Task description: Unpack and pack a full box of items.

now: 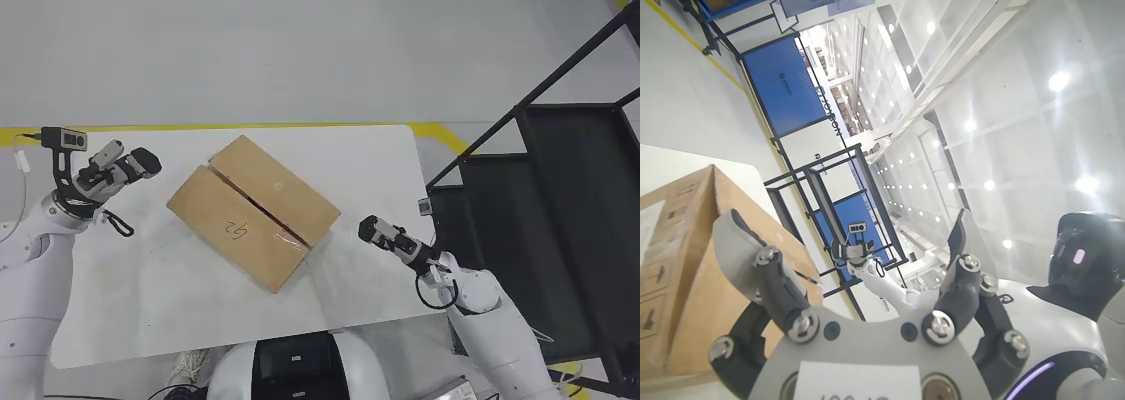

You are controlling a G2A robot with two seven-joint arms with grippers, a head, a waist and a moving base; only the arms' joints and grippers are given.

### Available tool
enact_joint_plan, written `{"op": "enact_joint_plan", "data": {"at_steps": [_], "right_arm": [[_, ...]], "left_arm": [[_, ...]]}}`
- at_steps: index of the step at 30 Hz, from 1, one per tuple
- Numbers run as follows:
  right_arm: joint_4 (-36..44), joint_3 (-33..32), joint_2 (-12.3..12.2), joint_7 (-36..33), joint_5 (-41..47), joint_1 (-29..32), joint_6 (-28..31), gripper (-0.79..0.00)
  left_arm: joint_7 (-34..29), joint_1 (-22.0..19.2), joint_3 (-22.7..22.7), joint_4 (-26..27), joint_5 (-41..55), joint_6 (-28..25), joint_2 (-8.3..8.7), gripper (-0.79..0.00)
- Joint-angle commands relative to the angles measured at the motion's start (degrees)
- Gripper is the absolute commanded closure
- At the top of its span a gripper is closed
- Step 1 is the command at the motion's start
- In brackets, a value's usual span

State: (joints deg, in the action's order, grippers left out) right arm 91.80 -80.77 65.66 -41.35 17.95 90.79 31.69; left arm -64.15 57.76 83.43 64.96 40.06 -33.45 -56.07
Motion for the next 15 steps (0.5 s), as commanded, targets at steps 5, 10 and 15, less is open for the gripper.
{"op": "enact_joint_plan", "data": {"at_steps": [5,10,15], "right_arm": [[-2.0,4.0,0.6,3.1,-0.6,-0.8,-4.4,-0.785],[-2.3,4.3,0.7,3.3,-0.1,-0.9,-4.8,-0.785],[-2.3,4.3,0.7,3.3,-0.1,-0.9,-4.8,-0.785]], "left_arm": [[-0.1,-6.2,-2.1,-9.3,-4.1,-6.0,-0.61,-0.785],[-0.5,-9.5,-3.9,-14.1,-4.0,-6.2,-1.15,-0.785],[-0.5,-9.5,-3.9,-14.1,-4.0,-6.2,-1.15,-0.785]]}}
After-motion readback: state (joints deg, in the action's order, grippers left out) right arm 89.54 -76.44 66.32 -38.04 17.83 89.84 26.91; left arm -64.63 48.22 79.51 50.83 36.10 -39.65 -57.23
